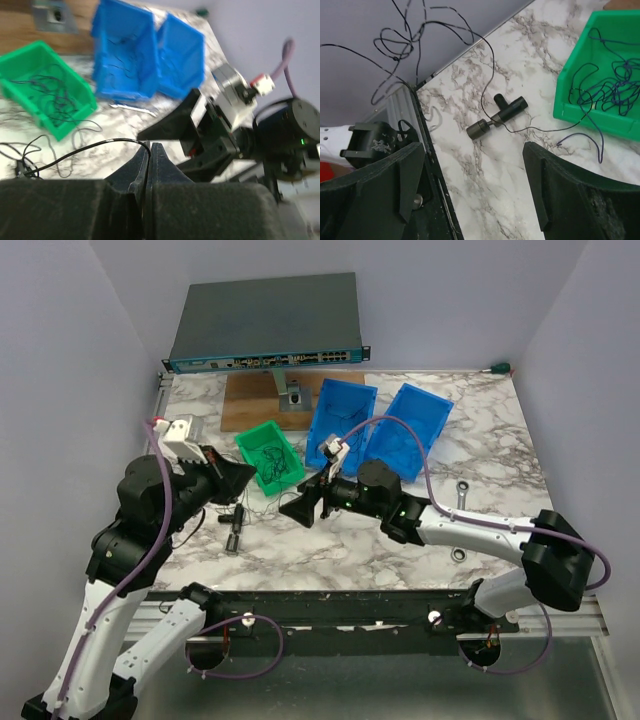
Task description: Untangle the cables
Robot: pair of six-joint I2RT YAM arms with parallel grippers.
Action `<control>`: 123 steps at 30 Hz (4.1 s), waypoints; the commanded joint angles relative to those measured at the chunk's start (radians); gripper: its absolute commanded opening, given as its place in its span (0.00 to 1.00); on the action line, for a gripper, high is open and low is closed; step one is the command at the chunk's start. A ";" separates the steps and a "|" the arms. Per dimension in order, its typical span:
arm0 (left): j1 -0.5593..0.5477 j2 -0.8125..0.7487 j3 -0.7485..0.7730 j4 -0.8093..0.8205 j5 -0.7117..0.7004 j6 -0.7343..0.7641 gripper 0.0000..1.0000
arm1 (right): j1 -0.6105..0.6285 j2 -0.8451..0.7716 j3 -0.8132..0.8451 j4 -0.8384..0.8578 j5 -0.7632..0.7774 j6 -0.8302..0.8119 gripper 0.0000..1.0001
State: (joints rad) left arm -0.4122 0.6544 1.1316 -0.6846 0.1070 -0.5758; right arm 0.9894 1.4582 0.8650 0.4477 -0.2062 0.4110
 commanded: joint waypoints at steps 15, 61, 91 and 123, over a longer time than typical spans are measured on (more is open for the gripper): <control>-0.255 0.172 0.146 -0.132 0.677 0.278 0.00 | 0.008 -0.106 -0.033 0.011 -0.106 -0.210 0.91; -0.165 0.572 0.317 0.245 0.063 0.205 0.00 | -0.083 -0.139 0.308 -0.223 0.409 -0.162 0.01; -0.302 0.650 -0.020 0.702 0.092 0.063 0.00 | -0.103 -0.323 0.058 -0.572 0.348 0.052 0.01; -0.186 0.653 -0.012 0.163 -0.162 0.111 0.99 | -0.102 -0.410 -0.284 -0.630 0.552 0.131 0.80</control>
State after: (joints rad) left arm -0.6891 1.3632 1.1858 -0.4271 0.0517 -0.4637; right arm 0.8864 1.0573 0.5209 -0.1749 0.3546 0.6563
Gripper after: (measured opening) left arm 0.983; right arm 0.735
